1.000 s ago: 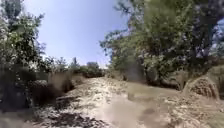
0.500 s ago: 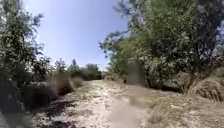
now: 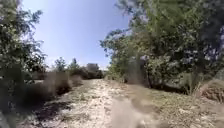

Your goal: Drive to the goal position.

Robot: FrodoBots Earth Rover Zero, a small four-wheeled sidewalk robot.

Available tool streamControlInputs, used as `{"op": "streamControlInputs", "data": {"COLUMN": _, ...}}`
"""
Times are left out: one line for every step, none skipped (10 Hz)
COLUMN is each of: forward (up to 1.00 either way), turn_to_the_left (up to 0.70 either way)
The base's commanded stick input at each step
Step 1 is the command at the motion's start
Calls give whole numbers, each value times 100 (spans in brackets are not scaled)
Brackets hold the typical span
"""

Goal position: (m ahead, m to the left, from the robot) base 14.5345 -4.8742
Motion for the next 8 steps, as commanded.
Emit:
{"op": "streamControlInputs", "data": {"forward": 45, "turn_to_the_left": 8}}
{"op": "streamControlInputs", "data": {"forward": 45, "turn_to_the_left": 2}}
{"op": "streamControlInputs", "data": {"forward": 45, "turn_to_the_left": 5}}
{"op": "streamControlInputs", "data": {"forward": 45, "turn_to_the_left": 27}}
{"op": "streamControlInputs", "data": {"forward": 45, "turn_to_the_left": 27}}
{"op": "streamControlInputs", "data": {"forward": 45, "turn_to_the_left": 2}}
{"op": "streamControlInputs", "data": {"forward": 45, "turn_to_the_left": 2}}
{"op": "streamControlInputs", "data": {"forward": 45, "turn_to_the_left": 18}}
